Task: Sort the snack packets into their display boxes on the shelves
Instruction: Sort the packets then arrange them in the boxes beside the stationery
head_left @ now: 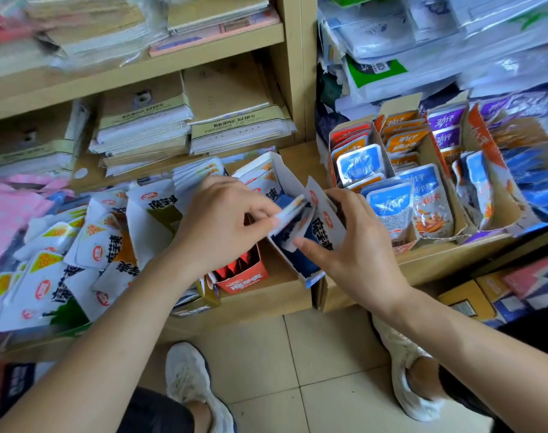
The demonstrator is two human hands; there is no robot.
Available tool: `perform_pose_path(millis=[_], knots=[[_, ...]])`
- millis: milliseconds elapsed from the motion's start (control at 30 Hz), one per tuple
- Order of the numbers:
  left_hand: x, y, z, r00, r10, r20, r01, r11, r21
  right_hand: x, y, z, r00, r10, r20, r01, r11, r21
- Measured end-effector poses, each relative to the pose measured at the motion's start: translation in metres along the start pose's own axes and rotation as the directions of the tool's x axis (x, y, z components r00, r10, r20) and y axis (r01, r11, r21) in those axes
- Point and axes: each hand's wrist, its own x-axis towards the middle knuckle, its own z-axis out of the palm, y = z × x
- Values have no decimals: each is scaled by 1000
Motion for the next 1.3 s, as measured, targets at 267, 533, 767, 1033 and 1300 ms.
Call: perform_pose_path(millis=[267,533,767,1033,1300], knots=[[1,-3,-1,916,-188,-356,179,982,-57,5,4,10,999,53,-4,-54,998,-24],[2,8,0,928,-217,-302,173,971,-166,-2,7,5,991,-9,135,-15,983,181],[-5,0,-13,998,-36,42,34,998,45,-6,3,-7,946,-237,220,289,925,-247],[-42,-29,-32,998,-20,57,13,992,123,-31,23,-3,967,-181,180,207,969,-135],[-77,-32,-29,989,-137,-48,136,990,-21,-4,10,36,959,-227,169,230,973,2]])
